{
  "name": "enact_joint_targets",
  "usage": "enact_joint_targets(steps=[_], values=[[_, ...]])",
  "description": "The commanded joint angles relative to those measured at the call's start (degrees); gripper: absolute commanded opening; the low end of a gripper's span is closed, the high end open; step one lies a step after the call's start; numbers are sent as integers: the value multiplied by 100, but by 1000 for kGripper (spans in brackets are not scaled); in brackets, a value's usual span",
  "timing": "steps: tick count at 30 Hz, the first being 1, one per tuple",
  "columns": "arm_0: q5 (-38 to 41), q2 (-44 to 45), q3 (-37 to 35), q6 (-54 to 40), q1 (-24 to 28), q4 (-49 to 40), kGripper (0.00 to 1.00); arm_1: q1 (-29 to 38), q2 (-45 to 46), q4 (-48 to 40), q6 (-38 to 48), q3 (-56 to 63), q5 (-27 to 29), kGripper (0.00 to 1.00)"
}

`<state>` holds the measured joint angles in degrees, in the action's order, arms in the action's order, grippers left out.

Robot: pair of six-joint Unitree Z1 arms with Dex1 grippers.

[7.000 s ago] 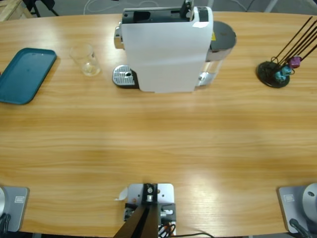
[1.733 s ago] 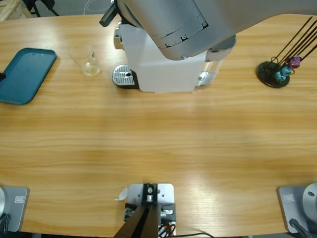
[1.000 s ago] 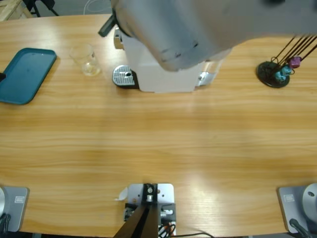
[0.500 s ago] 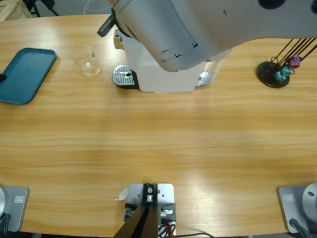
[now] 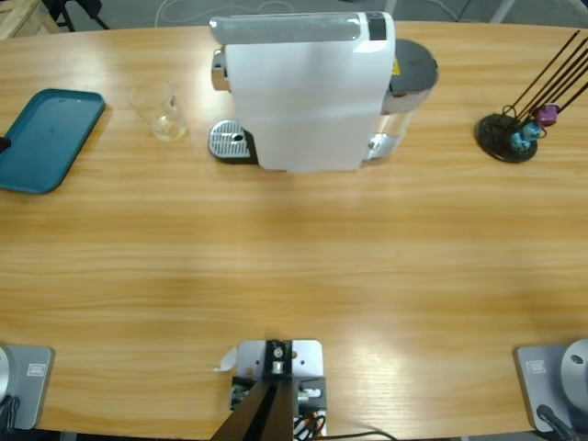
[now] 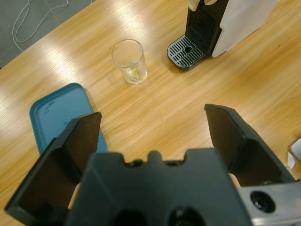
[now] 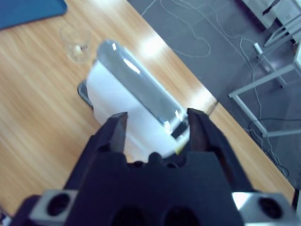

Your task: Pour coffee

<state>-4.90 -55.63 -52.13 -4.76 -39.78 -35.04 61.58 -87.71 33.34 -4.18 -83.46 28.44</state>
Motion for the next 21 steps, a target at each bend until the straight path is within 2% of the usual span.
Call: enact_joint_targets(steps=[1,4,7,10,17,21], values=[[7,122,160,-91,-38,45,964,-76,1059,263,575,1192,-172,968],[0,136,160,-91,-38,41,964,-260,1140,198,594,1301,-476,968],[-2,140,160,-91,-38,31,964,-825,1133,15,506,1167,-1073,975],[-2,157,160,-86,-38,15,963,-1217,1132,-78,427,1088,-1397,982],[-37,89,184,42,138,122,959,-1297,1469,-400,348,2037,-1539,994],[-20,-185,462,382,521,789,964,-1306,1615,-634,402,2654,-1632,1000]])
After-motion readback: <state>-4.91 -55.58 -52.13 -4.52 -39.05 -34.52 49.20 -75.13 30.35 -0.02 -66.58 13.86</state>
